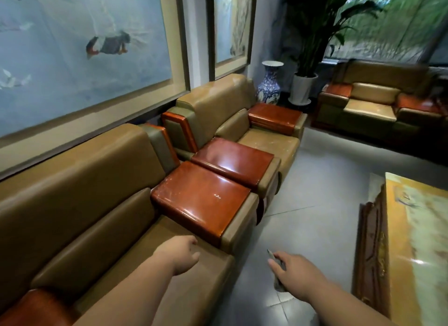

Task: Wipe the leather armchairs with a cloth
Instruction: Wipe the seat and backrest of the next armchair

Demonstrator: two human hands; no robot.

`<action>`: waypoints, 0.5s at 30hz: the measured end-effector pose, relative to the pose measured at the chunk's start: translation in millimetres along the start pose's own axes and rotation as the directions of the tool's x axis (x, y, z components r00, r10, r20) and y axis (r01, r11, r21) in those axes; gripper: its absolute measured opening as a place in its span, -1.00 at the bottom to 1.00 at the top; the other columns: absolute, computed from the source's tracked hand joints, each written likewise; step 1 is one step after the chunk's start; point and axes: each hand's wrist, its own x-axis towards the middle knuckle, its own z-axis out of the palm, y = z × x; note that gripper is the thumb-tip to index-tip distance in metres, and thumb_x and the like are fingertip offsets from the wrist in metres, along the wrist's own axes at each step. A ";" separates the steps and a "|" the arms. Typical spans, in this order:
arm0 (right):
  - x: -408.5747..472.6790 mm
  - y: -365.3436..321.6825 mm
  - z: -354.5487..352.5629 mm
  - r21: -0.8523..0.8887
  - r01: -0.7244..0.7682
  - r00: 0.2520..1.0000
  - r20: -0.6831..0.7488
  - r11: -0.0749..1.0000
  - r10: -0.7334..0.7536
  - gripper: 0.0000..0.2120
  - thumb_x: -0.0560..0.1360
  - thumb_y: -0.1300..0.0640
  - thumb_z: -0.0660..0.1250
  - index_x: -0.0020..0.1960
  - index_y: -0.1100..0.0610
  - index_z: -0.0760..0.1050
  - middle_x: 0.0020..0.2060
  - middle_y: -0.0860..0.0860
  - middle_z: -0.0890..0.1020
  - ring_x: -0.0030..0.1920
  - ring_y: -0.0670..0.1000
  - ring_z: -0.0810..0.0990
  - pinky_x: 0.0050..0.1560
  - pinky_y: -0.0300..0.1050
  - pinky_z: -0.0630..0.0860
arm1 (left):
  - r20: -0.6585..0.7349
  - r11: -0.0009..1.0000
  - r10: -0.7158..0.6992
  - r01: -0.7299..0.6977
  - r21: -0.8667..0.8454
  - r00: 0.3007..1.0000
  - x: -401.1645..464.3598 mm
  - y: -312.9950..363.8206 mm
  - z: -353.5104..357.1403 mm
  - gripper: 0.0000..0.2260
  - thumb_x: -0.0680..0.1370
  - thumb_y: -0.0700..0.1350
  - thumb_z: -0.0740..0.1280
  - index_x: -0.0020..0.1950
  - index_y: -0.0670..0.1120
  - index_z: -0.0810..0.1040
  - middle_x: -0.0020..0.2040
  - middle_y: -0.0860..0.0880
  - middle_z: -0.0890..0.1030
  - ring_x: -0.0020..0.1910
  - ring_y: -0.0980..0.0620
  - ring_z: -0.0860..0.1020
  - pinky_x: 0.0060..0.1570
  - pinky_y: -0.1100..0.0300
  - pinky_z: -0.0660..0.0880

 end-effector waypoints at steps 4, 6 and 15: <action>14.7 82.6 -40.7 -0.100 0.026 1.000 -0.005 0.995 -0.026 -0.57 0.58 -0.40 0.10 0.20 -0.13 0.47 0.08 -0.05 0.64 0.11 0.07 0.60 0.04 -0.02 0.51 | 0.064 0.995 0.095 -0.096 0.019 0.993 38.1 96.5 10.6 -0.70 0.58 0.15 0.35 0.31 0.21 0.57 0.11 0.19 0.60 0.07 0.17 0.59 0.12 0.18 0.59; 22.9 119.4 -64.3 -0.108 0.018 1.000 -0.009 0.994 -0.019 -0.59 0.58 -0.39 0.12 0.16 -0.12 0.46 0.03 -0.06 0.63 0.05 0.06 0.59 -0.04 -0.03 0.47 | 0.076 0.987 0.139 -0.144 0.073 0.987 59.8 144.4 9.3 -0.68 0.60 0.17 0.35 0.35 0.19 0.56 0.12 0.19 0.61 0.09 0.15 0.60 0.10 0.19 0.58; 81.3 241.6 -150.7 0.072 -0.074 0.996 -0.050 0.995 0.078 -0.64 0.59 -0.39 0.12 0.21 -0.21 0.45 -0.08 -0.14 0.63 -0.07 -0.07 0.59 -0.01 -0.02 0.57 | 0.091 0.975 0.172 -0.183 0.126 0.981 145.0 279.4 14.8 -0.65 0.62 0.17 0.33 0.40 0.16 0.54 0.17 0.13 0.62 0.09 0.10 0.60 0.07 0.23 0.55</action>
